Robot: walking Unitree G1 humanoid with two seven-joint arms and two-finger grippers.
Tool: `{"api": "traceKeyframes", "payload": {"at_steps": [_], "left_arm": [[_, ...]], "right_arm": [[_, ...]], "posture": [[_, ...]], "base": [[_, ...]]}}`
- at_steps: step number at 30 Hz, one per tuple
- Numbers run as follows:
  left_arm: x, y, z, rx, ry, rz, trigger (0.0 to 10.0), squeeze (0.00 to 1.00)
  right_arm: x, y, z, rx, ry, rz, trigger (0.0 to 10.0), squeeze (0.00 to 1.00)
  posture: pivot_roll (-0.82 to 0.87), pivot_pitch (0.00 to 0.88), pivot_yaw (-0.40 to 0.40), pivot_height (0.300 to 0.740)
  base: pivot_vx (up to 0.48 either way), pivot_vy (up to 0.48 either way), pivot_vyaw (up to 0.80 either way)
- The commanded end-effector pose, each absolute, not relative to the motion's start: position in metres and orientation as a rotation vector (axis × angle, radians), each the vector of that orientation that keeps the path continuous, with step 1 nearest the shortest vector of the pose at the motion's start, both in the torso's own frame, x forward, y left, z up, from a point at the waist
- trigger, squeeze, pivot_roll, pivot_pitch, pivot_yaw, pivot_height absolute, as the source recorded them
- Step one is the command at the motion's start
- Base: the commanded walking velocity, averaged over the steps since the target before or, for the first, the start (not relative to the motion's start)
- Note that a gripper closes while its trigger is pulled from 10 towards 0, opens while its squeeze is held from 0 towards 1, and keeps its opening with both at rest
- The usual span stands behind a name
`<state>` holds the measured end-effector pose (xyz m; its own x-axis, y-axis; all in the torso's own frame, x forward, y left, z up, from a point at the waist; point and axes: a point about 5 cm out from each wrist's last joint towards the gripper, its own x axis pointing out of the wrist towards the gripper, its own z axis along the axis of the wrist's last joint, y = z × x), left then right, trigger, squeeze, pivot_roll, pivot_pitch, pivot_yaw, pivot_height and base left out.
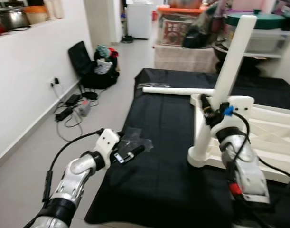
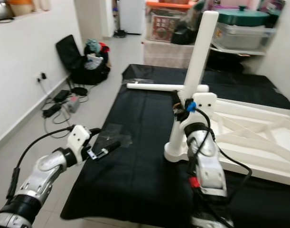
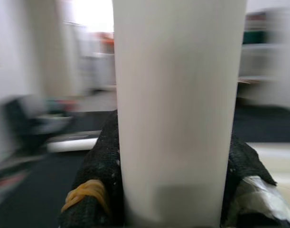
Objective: Building children table
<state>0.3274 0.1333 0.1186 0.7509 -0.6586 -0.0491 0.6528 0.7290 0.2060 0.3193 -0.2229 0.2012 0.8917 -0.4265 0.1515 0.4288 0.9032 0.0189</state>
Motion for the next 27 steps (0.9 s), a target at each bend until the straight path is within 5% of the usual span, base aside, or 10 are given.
{"api": "traceKeyframes", "payload": {"at_steps": [1, 9, 10, 14, 15, 19, 20, 24, 25, 27], "left_arm": [[0.326, 0.136, 0.114, 0.227, -0.008, -0.724, 10.0, 0.0], [0.324, 0.144, 0.111, 0.234, 0.007, -0.712, 10.0, 0.0], [0.324, 0.141, 0.111, 0.229, 0.002, -0.711, 10.0, 0.0], [0.323, 0.138, 0.112, 0.22, -0.007, -0.714, 10.0, 0.0], [0.322, 0.138, 0.111, 0.219, -0.006, -0.714, 10.0, 0.0], [0.323, 0.141, 0.111, 0.225, -0.003, -0.71, 10.0, 0.0], [0.324, 0.143, 0.112, 0.228, -0.003, -0.705, 10.0, 0.0], [0.325, 0.145, 0.113, 0.23, -0.003, -0.701, 10.0, 0.0], [0.325, 0.143, 0.114, 0.229, -0.009, -0.704, 10.0, 0.0], [0.324, 0.141, 0.113, 0.226, -0.011, -0.707, 10.0, 0.0]], "right_arm": [[0.304, -0.255, 0.15, -0.027, 0.101, -0.642, 0.0, 0.0], [0.274, -0.247, 0.133, 0.0, 0.188, -0.896, 0.0, 0.0], [0.281, -0.239, 0.13, 0.048, 0.222, -0.818, 8.5, 0.0], [0.301, -0.223, 0.136, 0.108, 0.19, -0.597, 10.0, 0.0], [0.311, -0.217, 0.147, 0.151, 0.098, -0.467, 10.0, 1.0], [0.326, -0.206, 0.166, 0.22, -0.01, -0.267, 10.0, 1.0], [0.33, -0.197, 0.182, 0.216, -0.09, -0.138, 10.0, 0.0], [0.331, -0.191, 0.192, 0.205, -0.134, -0.061, 10.0, 0.0], [0.32, -0.171, 0.21, 0.161, -0.213, 0.261, 10.0, 0.0], [0.314, -0.163, 0.211, 0.118, -0.22, 0.405, 10.0, 0.0]], "posture": [[-0.06, 0.0, -0.02, 0.74], [-0.07, 0.0, -0.026, 0.74], [-0.06, 0.0, -0.03, 0.74], [-0.06, 0.0, -0.034, 0.74], [-0.05, 0.0, -0.036, 0.74], [-0.04, 0.0, -0.041, 0.74], [-0.05, 0.0, -0.038, 0.74], [-0.05, 0.0, -0.038, 0.74], [-0.04, 0.0, -0.046, 0.74], [-0.03, 0.0, -0.05, 0.74]], "base": [[0.0, 0.0, 0.0], [0.0, 0.0, 0.0], [0.0, 0.0, 0.0], [0.0, 0.0, 0.0], [0.0, 0.0, 0.0], [0.0, 0.0, 0.0], [0.0, 0.0, 0.0], [0.0, 0.0, 0.0], [0.0, 0.0, 0.0], [0.0, 0.0, 0.0]]}}
